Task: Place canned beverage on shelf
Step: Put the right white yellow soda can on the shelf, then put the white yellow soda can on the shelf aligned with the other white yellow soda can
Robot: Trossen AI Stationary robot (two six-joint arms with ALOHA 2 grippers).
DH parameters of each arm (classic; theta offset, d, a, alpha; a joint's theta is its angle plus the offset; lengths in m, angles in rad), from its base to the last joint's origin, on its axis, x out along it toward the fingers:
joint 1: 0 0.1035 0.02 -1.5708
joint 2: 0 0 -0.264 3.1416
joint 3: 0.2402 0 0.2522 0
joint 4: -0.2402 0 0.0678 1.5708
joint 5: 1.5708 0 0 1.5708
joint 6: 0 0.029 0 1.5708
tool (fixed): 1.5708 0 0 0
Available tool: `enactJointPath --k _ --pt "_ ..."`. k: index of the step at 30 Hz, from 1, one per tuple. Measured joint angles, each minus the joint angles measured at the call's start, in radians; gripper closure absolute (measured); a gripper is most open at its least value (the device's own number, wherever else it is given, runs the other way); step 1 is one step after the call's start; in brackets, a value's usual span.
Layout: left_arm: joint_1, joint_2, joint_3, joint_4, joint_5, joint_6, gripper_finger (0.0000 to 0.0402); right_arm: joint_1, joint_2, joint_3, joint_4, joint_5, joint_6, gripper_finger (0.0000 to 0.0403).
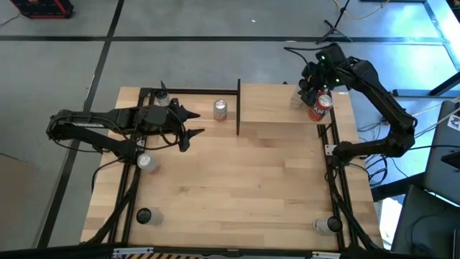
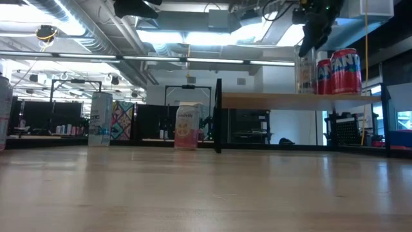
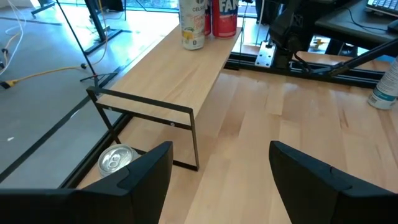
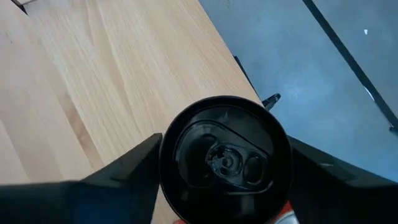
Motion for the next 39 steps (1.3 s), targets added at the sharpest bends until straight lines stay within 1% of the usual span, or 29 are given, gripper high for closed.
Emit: enactJointPath --k 4,8,14,19,22,24,27,32,39 --pt "0.0 0.0 0.0 0.0 0.0 0.0 0.0145 0.0 0.002 -0.002 -0.008 0.007 -0.002 0.0058" --pt "0.0 0.0 0.0 0.0 0.0 0.0 0.0145 0.0 0.0 -0.002 -0.007 0.008 -0.002 0.0028" --pt "0.0 0.0 0.0 0.0 -0.001 0.0 0.0145 0.001 -0.021 0.015 -0.012 0.02 -0.002 0.0025" --pt "0.0 0.0 0.0 0.0 -0.002 0.001 0.0145 0.001 -0.024 0.128 -0.013 0.023 0.0 0.0029" --pt "0.0 0.0 0.0 0.003 -0.002 0.028 0.0145 0.001 -0.025 0.209 -0.011 0.023 0.005 0.0029" --pt "0.0 0.0 0.0 0.011 -0.001 0.034 0.0145 0.007 -0.025 0.255 -0.011 0.005 0.029 0.0029" --pt "0.0 0.0 0.0 0.059 -0.001 0.034 0.0145 0.078 -0.025 0.298 -0.002 -0.023 0.1 0.0029" --pt "0.0 0.0 0.0 0.109 -0.002 0.033 0.0145 0.277 -0.021 0.303 0.027 -0.029 0.229 0.0029" --pt "0.0 0.0 0.0 0.09 0.025 -0.025 0.0145 0.568 0.027 0.245 0.125 0.032 0.373 0.0029"
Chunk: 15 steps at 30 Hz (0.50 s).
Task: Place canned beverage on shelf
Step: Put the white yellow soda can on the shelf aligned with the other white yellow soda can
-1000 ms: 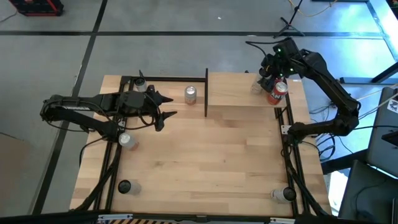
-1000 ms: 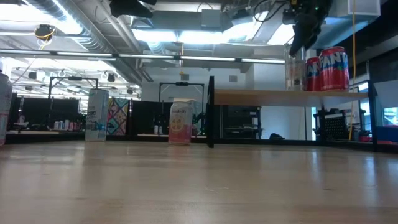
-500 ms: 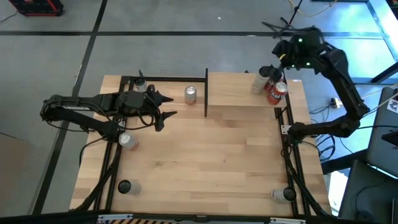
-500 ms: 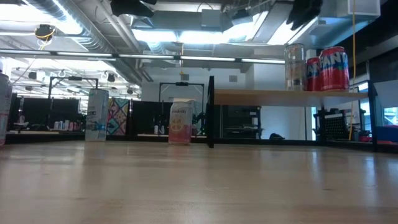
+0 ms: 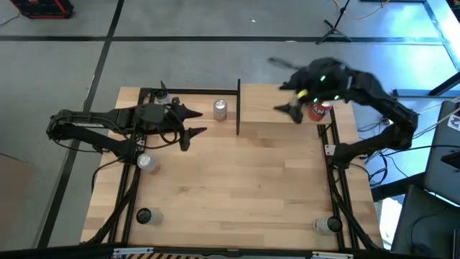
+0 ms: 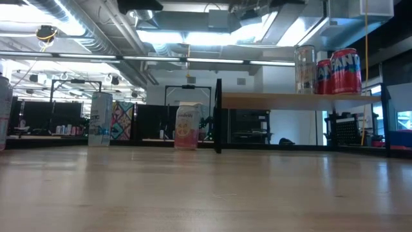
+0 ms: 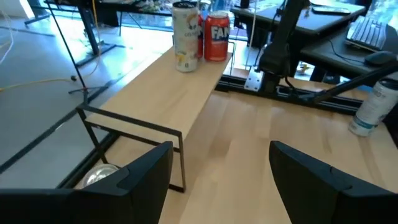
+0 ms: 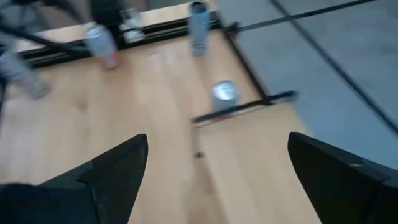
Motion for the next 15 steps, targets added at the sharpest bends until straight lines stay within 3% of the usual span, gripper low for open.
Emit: enactJointPath --k 11,15 --pt "0.014 0.032 0.003 -0.041 -0.005 0.002 0.0145 0.23 0.124 -0.086 0.148 0.073 0.125 0.0029" --pt "0.075 0.018 0.122 -0.226 -0.069 -0.032 0.0145 0.269 0.185 -0.088 0.165 0.091 0.148 0.0029"
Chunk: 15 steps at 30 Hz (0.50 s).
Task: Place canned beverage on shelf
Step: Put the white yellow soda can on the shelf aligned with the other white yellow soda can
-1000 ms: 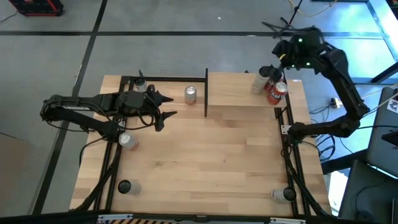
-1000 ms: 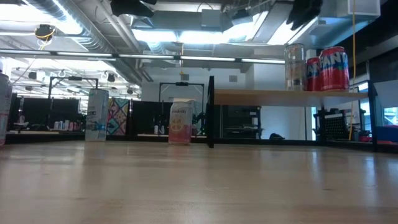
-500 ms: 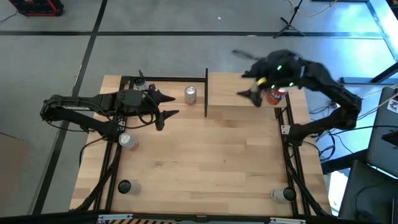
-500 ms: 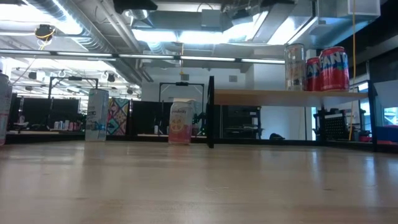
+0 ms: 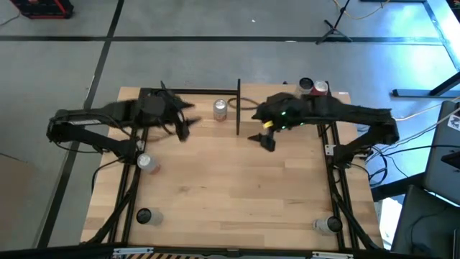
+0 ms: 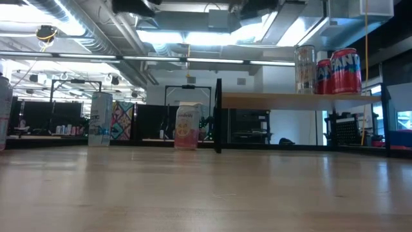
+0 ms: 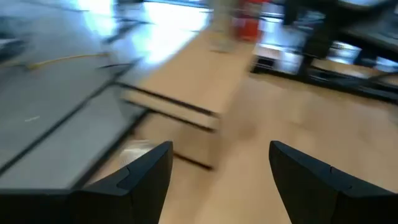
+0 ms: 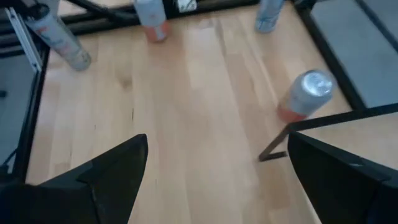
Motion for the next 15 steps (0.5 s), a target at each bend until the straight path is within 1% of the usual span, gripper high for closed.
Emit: enactJointPath --k 3,6,11,12,15 --pt "0.09 0.0 0.107 -0.227 -0.076 -0.052 0.0145 0.006 0.036 0.0 0.027 0.015 0.006 0.0029" --pt "0.205 0.008 0.152 -0.354 -0.119 -0.096 0.0145 0.002 0.06 0.0 0.039 0.017 0.005 0.0029" --pt "0.399 0.01 0.153 -0.431 -0.107 -0.103 0.0145 -0.001 0.08 0.0 0.039 0.033 -0.052 0.0029" --pt "0.426 0.012 0.153 -0.422 -0.108 -0.102 0.0145 -0.001 0.08 0.0 0.039 0.036 -0.067 0.0029" --pt "0.461 0.012 0.153 -0.399 -0.109 -0.102 0.0145 -0.001 0.08 0.0 0.039 0.052 -0.099 0.0029"
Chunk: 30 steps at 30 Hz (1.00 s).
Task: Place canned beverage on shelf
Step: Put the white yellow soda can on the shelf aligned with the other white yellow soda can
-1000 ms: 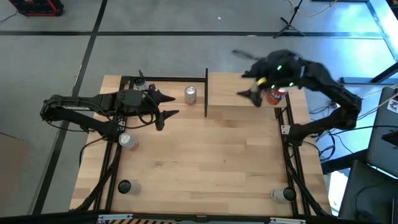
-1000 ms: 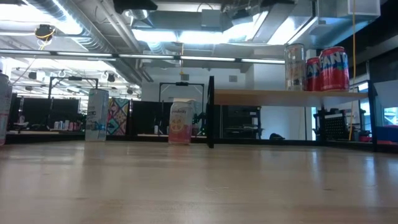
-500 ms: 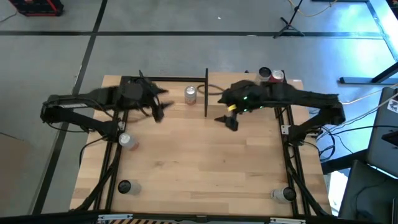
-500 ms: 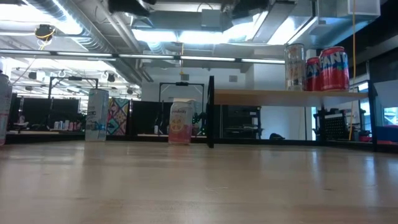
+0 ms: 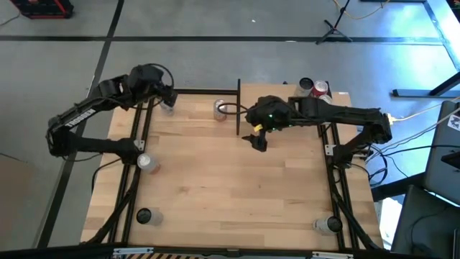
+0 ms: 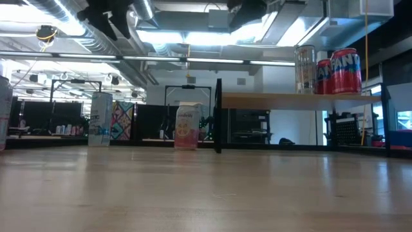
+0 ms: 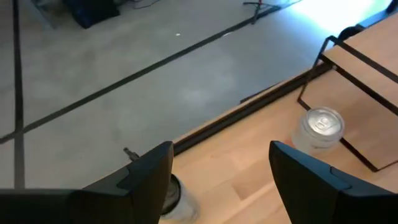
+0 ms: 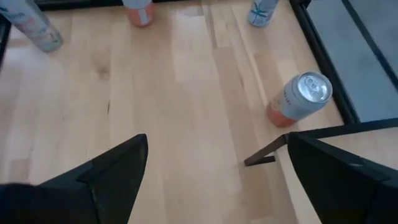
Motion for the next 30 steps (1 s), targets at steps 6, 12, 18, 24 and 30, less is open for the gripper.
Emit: enactJointPath --k 6,12,18,24,30 --pt "0.04 0.002 0.0 0.004 -0.026 -0.003 0.0142 0.001 0.0 0.0 -0.003 0.001 -0.086 0.0029" --pt "0.099 0.045 0.0 -0.058 0.027 -0.12 0.0092 -0.012 0.0 0.0 -0.009 -0.033 -0.161 0.0029" --pt "0.11 0.056 0.0 -0.086 0.073 -0.158 0.0045 -0.06 0.0 0.0 -0.066 -0.137 -0.163 0.0029" --pt "0.118 0.076 0.0 -0.075 0.074 -0.207 0.0045 -0.079 -0.001 0.0 -0.077 -0.186 -0.165 0.0029" --pt "0.217 0.153 0.0 -0.123 0.149 -0.189 0.0048 -0.077 -0.001 0.0 -0.09 -0.187 -0.176 0.0029"
